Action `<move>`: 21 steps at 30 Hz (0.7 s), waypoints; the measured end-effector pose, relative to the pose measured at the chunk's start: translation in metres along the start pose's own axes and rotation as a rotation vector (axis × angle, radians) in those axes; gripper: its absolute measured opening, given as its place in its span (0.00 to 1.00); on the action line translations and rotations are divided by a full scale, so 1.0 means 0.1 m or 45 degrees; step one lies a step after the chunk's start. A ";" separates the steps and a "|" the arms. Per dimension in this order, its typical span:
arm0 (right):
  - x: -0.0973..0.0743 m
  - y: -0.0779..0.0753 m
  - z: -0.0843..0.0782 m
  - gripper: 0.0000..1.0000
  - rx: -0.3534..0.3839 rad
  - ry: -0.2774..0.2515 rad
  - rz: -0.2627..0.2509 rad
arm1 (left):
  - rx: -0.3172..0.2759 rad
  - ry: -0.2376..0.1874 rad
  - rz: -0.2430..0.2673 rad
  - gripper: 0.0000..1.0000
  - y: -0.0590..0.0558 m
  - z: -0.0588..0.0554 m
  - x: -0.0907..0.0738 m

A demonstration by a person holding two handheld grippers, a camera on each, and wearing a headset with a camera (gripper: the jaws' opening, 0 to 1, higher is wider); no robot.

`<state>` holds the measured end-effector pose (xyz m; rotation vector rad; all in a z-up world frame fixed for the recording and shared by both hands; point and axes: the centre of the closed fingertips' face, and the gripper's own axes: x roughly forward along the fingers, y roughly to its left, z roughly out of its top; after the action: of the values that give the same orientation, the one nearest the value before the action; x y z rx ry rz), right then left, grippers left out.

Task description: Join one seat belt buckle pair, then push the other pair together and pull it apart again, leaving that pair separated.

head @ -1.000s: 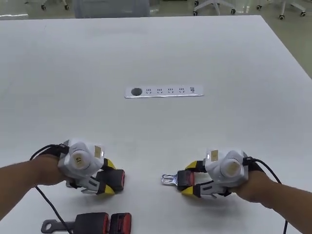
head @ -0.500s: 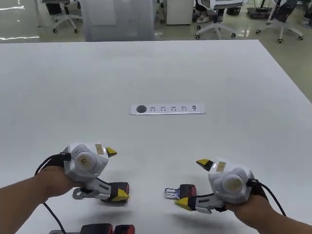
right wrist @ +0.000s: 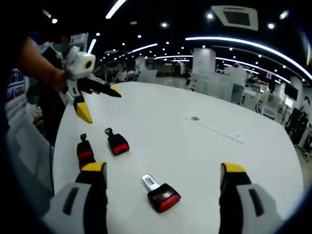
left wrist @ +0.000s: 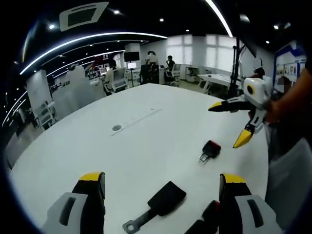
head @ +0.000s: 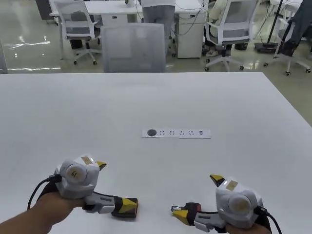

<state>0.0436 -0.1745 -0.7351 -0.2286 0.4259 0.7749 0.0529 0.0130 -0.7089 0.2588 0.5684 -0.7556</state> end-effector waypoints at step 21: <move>-0.64 0.70 -0.09 1.00 -0.096 -0.026 0.058 | -0.026 -0.094 -0.099 1.00 -0.50 -0.44 -0.83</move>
<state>-0.0496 -0.1691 -0.7173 -0.2821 0.3843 0.8379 -0.0490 0.0434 -0.6981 0.1900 0.5180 -0.8313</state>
